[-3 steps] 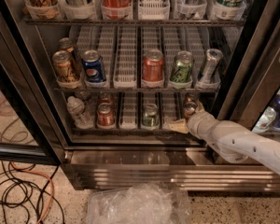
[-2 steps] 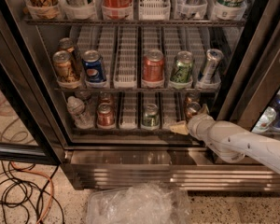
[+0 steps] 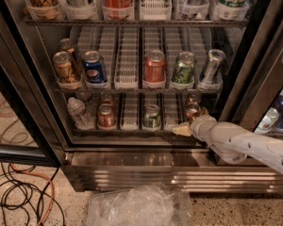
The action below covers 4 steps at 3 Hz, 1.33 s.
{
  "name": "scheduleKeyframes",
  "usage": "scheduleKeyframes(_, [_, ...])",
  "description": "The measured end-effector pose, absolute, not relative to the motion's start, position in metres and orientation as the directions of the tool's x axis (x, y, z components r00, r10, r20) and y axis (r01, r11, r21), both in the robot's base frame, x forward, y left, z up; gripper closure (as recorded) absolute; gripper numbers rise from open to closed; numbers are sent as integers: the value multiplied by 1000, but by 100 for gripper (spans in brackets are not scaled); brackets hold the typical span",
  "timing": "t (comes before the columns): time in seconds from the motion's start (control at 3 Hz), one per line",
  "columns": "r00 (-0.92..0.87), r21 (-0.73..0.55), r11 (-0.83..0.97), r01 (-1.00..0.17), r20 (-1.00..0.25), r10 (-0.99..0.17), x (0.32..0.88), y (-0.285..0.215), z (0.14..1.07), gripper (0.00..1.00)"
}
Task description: Pick orange can from bottom shelf of fridge
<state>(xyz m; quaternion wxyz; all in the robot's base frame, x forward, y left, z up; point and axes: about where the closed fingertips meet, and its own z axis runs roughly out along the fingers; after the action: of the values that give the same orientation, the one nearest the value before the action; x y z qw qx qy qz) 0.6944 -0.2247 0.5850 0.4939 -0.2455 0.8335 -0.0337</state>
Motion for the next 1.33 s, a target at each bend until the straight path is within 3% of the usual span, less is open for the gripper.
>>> scheduleKeyframes(1.0, [-394, -302, 882, -361, -808, -438, 689, -229, 586, 88])
scheduleKeyframes(1.33, [-398, -304, 894, -329, -814, -423, 691, -236, 589, 100])
